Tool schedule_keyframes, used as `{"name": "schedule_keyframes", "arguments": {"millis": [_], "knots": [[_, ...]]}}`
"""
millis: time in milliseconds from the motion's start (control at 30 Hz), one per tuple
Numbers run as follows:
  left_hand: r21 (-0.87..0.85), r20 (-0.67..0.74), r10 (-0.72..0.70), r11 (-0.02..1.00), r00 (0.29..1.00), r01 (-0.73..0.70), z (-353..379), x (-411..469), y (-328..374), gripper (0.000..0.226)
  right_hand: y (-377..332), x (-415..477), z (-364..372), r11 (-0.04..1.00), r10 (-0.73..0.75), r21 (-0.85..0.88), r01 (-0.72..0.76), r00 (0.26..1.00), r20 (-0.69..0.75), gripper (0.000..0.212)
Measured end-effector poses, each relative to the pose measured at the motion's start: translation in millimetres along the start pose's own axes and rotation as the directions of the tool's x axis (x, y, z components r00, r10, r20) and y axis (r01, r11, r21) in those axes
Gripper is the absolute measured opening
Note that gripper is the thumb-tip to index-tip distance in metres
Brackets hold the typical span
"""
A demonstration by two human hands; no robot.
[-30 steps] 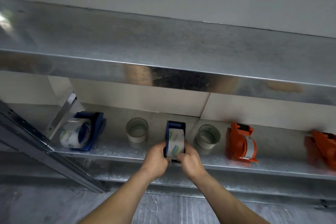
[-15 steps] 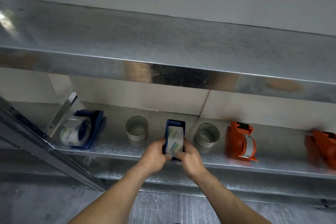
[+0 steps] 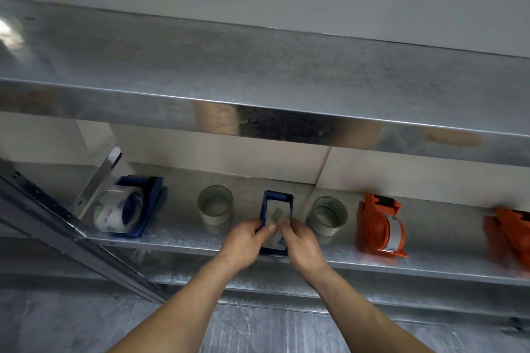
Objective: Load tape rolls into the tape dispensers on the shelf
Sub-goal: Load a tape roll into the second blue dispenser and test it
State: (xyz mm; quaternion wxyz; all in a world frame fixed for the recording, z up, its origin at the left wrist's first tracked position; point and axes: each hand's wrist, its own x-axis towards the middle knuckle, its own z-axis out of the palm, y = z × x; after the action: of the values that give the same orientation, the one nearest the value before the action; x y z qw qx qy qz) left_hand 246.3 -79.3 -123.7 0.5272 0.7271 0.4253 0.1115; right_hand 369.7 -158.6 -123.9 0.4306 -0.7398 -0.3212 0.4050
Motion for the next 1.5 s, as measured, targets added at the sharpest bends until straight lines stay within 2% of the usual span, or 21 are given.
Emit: {"name": "schedule_keyframes", "arguments": {"millis": [67, 233, 300, 400, 467, 533, 633, 700, 800, 900, 1033, 1100, 1167, 1267, 1333, 1367, 1433, 1467, 1500], "knots": [[0.008, -0.057, -0.022, 1.000, 0.998, 0.022, 2, 2, 2, 0.046, -5, 2, 4, 1.000, 0.028, 0.001, -0.028, 0.998, -0.056, 0.049], [-0.002, -0.147, -0.091, 0.996, 0.985, 0.092, 4, 11, 9, 0.059, -13, 15, 12, 0.984, 0.162, 0.092, -0.151, 0.979, -0.122, 0.057], [-0.003, -0.186, -0.139, 0.990, 0.973, 0.141, 5, 15, 14, 0.062, -18, 20, 14, 0.966, 0.238, 0.134, -0.220, 0.961, -0.141, 0.057], [-0.096, -0.222, -0.196, 0.979, 0.955, 0.179, 8, 16, 21, 0.065, -22, 22, 17, 0.934, 0.322, 0.212, -0.287, 0.934, -0.155, 0.054], [-0.180, -0.182, -0.176, 0.973, 0.967, 0.143, 11, 13, 19, 0.054, -19, 24, 19, 0.905, 0.363, 0.284, -0.316, 0.923, -0.127, 0.046], [-0.244, -0.111, -0.136, 0.964, 0.984, 0.106, 15, 9, 12, 0.030, -17, 27, 20, 0.889, 0.366, 0.327, -0.320, 0.927, -0.089, 0.035], [-0.251, -0.116, -0.107, 0.965, 0.987, 0.075, 13, 5, 5, 0.018, -12, 27, 17, 0.892, 0.369, 0.308, -0.332, 0.927, -0.070, 0.039], [-0.241, -0.136, -0.097, 0.969, 0.986, 0.062, 10, 3, 9, 0.016, -11, 26, 15, 0.901, 0.355, 0.286, -0.327, 0.934, -0.049, 0.043], [-0.222, -0.155, -0.109, 0.972, 0.982, 0.073, 11, 2, 16, 0.021, -13, 21, 12, 0.940, 0.293, 0.199, -0.278, 0.955, -0.052, 0.037], [-0.208, -0.168, -0.123, 0.974, 0.978, 0.087, 15, 2, 19, 0.024, -20, 18, 10, 0.946, 0.270, 0.196, -0.258, 0.962, -0.038, 0.036], [-0.327, -0.138, -0.146, 0.940, 0.980, 0.094, 12, 5, 17, 0.017, -19, 17, 9, 0.927, 0.302, 0.252, -0.277, 0.951, -0.069, 0.043], [-0.464, -0.169, -0.175, 0.882, 0.970, 0.078, 9, 5, 15, 0.016, -16, 16, 13, 0.884, 0.342, 0.382, -0.270, 0.930, -0.134, 0.057], [-0.631, -0.235, -0.233, 0.775, 0.944, 0.034, 2, 5, 13, 0.030, -14, 14, 16, 0.775, 0.429, 0.566, -0.282, 0.892, -0.142, 0.071], [-0.823, -0.216, -0.305, 0.568, 0.928, -0.005, -15, 5, 16, 0.049, -20, 12, 9, 0.509, 0.442, 0.804, -0.307, 0.895, 0.062, 0.052], [-0.889, -0.172, -0.287, 0.458, 0.942, -0.023, -30, 5, 23, 0.029, -24, 11, 1, 0.423, 0.321, 0.826, -0.373, 0.914, 0.249, 0.037], [-0.917, -0.156, -0.279, 0.398, 0.948, -0.033, -39, 6, 25, 0.028, -27, 10, -2, 0.386, 0.197, 0.835, -0.391, 0.920, 0.339, 0.031], [-0.957, -0.120, -0.306, 0.290, 0.945, -0.028, -57, 8, 29, 0.022, -28, 8, -8, 0.330, -0.023, 0.851, -0.409, 0.898, 0.440, 0.046], [-0.970, -0.094, -0.320, 0.242, 0.943, -0.015, -64, 10, 32, 0.015, -30, 7, -10, 0.334, -0.107, 0.845, -0.419, 0.873, 0.475, 0.056], [-0.976, -0.063, -0.322, 0.218, 0.944, 0.009, -69, 13, 32, 0.017, -31, 8, -12, 0.383, -0.164, 0.827, -0.412, 0.850, 0.500, 0.060]]}}
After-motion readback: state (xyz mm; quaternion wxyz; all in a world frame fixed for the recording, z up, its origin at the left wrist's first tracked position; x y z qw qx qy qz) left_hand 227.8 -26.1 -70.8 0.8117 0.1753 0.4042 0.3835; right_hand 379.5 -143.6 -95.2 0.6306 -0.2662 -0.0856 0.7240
